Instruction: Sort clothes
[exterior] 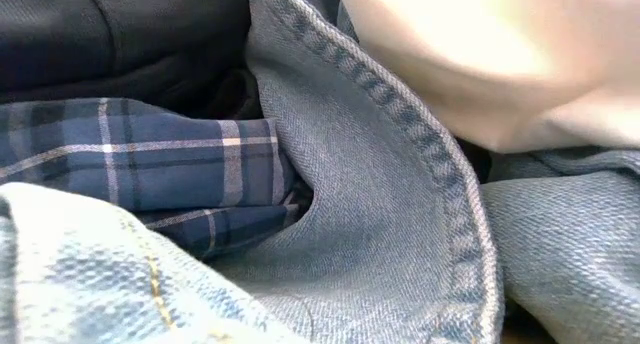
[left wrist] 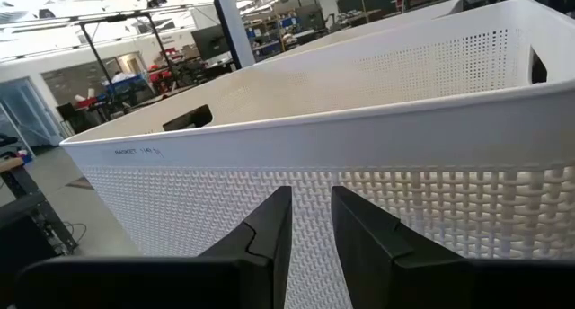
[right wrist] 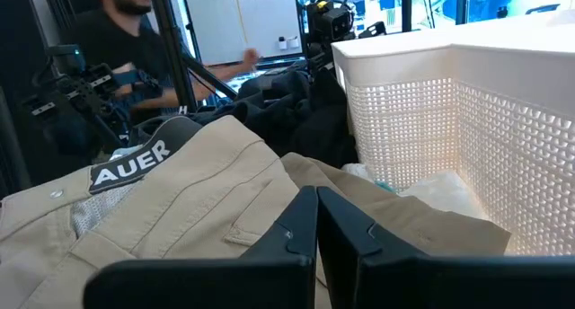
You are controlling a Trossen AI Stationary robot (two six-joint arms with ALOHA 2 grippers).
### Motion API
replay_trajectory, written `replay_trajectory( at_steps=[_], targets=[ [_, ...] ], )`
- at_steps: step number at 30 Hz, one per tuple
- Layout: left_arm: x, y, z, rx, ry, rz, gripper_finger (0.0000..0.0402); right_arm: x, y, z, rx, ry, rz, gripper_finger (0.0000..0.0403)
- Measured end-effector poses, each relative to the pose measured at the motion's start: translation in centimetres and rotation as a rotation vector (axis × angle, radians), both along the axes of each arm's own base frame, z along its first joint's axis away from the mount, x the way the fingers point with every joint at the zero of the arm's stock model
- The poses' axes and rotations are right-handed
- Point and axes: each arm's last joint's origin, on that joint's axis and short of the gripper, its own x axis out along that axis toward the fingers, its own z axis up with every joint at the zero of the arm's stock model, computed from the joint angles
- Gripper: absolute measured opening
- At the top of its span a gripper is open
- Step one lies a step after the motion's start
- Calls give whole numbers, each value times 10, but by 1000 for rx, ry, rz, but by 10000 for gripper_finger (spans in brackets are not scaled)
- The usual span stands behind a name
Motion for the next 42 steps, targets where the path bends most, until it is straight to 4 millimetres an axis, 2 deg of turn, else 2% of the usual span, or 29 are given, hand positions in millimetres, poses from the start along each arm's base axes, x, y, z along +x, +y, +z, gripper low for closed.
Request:
replay_trajectory(
  at_steps=[38,42],
  targets=[
    [0,0,0,-1,-1,0,74,0,0,0,0,0,0,0],
    [0,-1,1,-114,-83,-32,74,0,0,0,0,0,0,0]
  ],
)
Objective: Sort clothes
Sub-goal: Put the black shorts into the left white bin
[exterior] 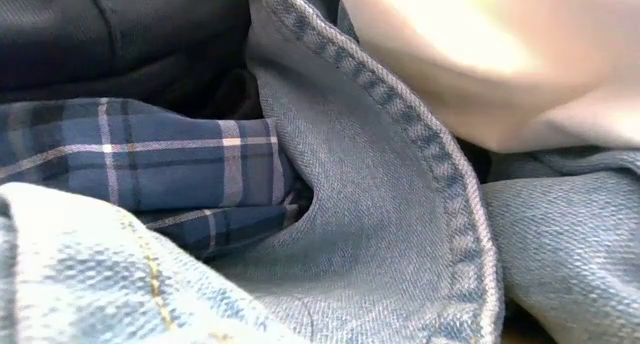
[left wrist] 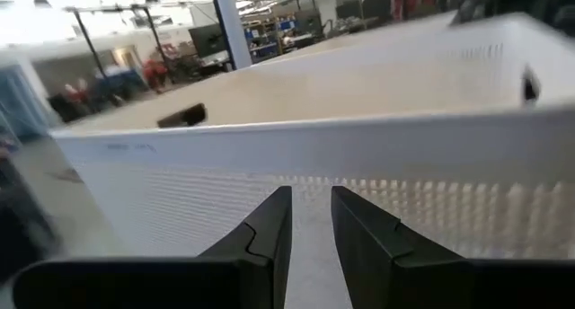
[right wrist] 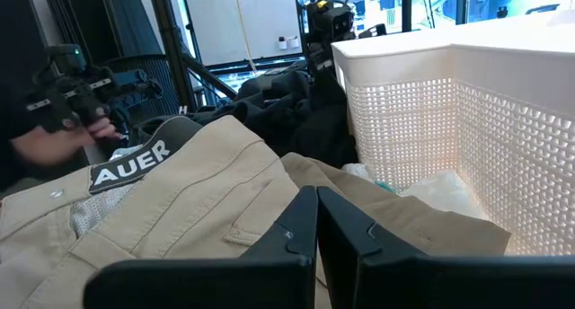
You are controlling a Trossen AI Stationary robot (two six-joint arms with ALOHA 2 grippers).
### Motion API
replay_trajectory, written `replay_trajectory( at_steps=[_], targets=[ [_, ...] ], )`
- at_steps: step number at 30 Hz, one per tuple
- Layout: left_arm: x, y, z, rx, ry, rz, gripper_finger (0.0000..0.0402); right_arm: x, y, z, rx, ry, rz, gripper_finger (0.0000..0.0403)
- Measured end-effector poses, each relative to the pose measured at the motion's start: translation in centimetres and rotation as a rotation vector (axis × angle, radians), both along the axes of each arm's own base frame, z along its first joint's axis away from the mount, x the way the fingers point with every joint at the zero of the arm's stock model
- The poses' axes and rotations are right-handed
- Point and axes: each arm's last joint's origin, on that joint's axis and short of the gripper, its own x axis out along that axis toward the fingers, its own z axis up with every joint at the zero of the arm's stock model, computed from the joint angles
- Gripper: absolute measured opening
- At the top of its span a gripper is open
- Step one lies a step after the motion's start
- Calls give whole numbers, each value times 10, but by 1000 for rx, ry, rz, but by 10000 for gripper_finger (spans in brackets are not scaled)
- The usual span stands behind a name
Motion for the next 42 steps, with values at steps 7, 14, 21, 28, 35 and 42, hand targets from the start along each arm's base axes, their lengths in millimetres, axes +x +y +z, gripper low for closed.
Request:
replay_trajectory(
  at_steps=[7,14,21,28,35,42],
  targets=[
    [0,-4,19,-391,-401,-195,74,0,0,0,0,0,0,0],
    [-8,-11,56,-175,-522,-371,74,0,0,0,0,0,0,0],
    [9,-17,95,-6,-307,-353,74,0,0,0,0,0,0,0],
    [55,-28,120,79,111,-279,74,0,0,0,0,0,0,0],
    [86,-54,149,115,264,-379,74,0,0,0,0,0,0,0],
    [96,-70,153,37,286,-431,74,0,0,0,0,0,0,0]
  ],
)
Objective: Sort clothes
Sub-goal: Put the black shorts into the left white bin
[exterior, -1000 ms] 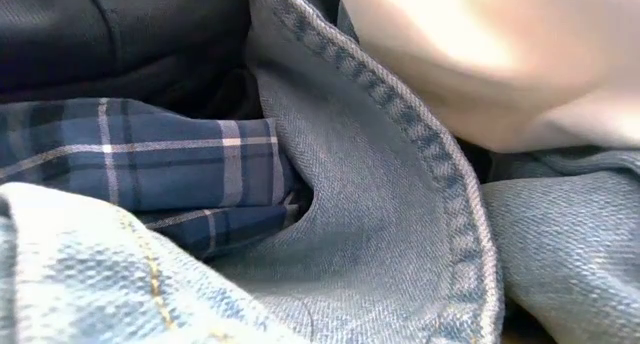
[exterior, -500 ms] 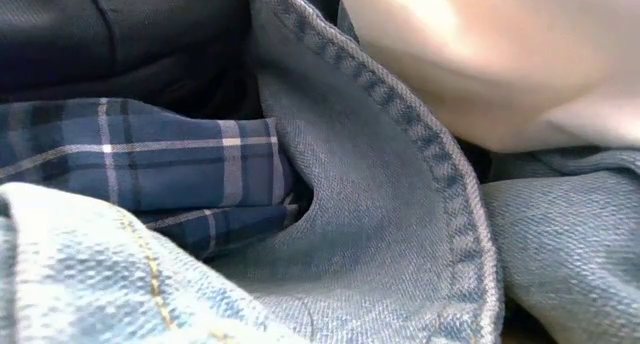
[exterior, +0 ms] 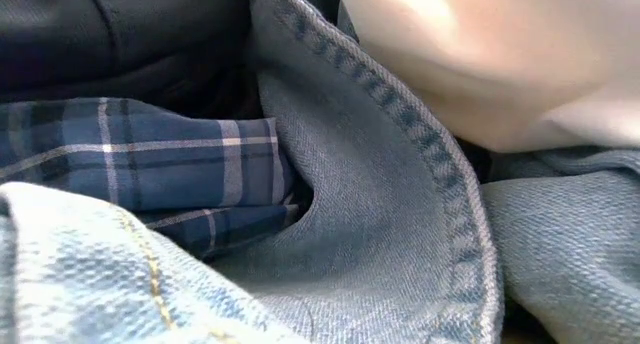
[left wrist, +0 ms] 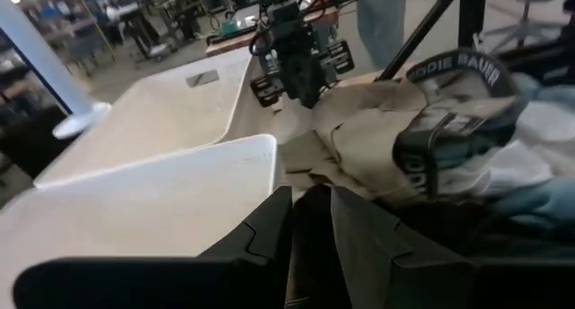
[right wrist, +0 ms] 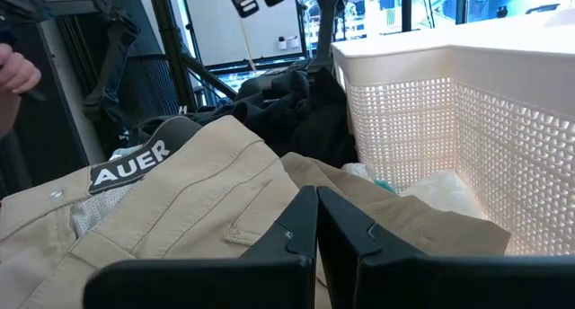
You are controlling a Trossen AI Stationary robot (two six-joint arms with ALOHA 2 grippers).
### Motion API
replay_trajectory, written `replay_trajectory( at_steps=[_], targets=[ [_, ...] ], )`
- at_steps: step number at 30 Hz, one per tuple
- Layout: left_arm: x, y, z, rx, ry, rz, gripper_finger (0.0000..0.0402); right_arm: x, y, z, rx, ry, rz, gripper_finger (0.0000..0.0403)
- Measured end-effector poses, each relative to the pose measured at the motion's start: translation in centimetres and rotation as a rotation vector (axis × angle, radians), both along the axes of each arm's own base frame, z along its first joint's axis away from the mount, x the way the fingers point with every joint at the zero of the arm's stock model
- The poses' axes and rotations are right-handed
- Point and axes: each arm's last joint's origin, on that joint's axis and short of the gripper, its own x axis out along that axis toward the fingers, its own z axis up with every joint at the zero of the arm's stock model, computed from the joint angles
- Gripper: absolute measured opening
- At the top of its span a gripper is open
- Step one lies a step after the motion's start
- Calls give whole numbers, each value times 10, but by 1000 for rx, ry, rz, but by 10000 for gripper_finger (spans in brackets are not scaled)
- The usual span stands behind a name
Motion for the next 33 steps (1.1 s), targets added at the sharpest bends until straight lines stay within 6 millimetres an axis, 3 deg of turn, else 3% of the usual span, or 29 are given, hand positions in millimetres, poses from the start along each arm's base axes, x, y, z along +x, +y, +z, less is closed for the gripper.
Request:
replay_trajectory(
  at_steps=[10,13,18,22,28,33],
  targets=[
    [8,2,-6,-271,-4,104,74,0,0,0,0,0,0,0],
    [13,-2,-11,-229,35,55,74,0,0,0,0,0,0,0],
    [25,-26,-23,-74,110,-53,74,0,0,0,0,0,0,0],
    [40,-49,-14,-32,121,-62,80,0,0,0,0,0,0,0],
    [56,-84,2,-32,257,-127,134,0,0,0,0,0,0,0],
    [66,-106,2,-191,376,-166,211,0,0,0,0,0,0,0]
  ],
)
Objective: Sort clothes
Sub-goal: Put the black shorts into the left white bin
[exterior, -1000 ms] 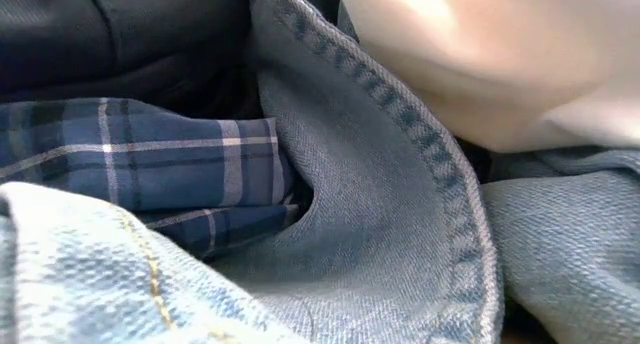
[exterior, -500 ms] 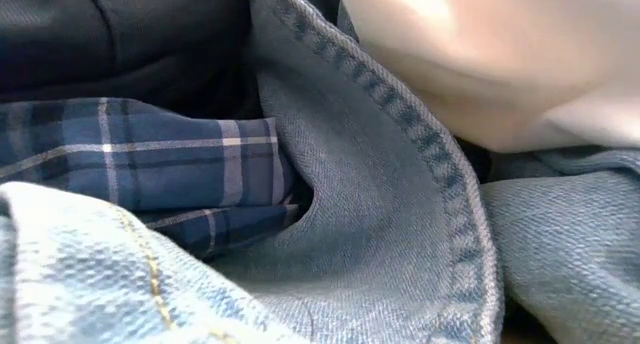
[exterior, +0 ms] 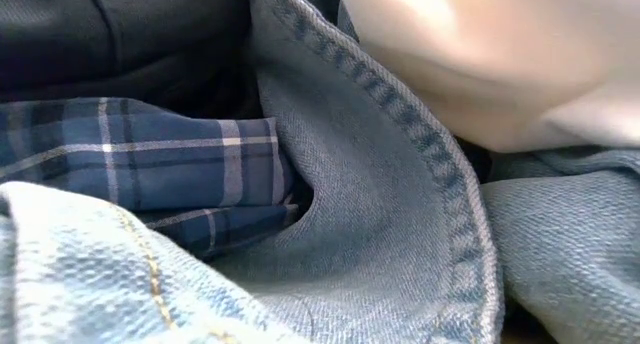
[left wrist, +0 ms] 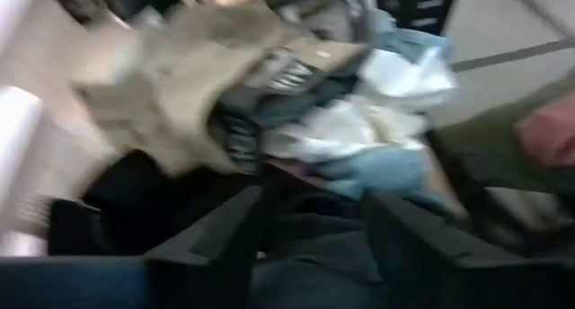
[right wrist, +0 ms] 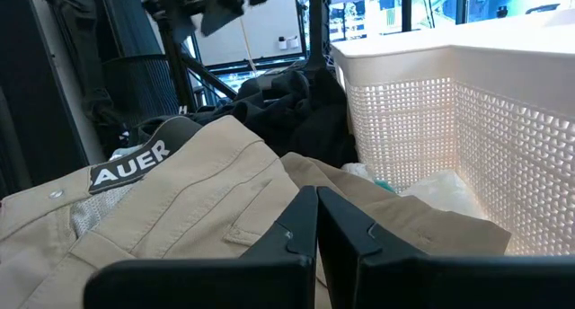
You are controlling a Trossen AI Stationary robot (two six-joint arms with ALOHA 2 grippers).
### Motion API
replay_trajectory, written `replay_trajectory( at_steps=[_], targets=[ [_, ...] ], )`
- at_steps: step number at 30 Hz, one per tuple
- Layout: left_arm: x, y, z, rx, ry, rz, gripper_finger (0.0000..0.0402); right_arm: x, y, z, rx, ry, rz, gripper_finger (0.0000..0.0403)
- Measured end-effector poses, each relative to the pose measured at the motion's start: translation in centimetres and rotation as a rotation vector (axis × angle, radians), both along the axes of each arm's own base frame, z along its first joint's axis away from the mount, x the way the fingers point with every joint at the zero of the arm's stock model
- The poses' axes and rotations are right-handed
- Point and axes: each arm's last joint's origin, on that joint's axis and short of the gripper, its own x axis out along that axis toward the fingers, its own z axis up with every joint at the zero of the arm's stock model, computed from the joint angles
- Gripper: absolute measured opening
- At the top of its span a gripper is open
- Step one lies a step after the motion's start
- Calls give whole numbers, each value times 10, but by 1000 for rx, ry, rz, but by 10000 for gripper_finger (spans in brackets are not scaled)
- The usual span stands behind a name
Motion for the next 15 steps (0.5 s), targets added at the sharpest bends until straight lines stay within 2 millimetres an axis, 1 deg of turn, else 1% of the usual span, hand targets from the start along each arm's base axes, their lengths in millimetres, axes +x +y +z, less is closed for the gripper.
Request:
replay_trajectory(
  at_steps=[2,4,8,11,15],
  targets=[
    [3,-8,-5,-56,38,-15,243,0,0,0,0,0,0,0],
    [4,-13,-16,-82,110,-3,272,0,0,0,0,0,0,0],
    [8,-17,-37,-81,233,55,313,0,0,0,0,0,0,0],
    [18,-23,-55,-13,269,40,324,0,0,0,0,1,0,0],
    [31,-32,-83,67,322,26,325,0,0,0,0,1,0,0]
  ],
)
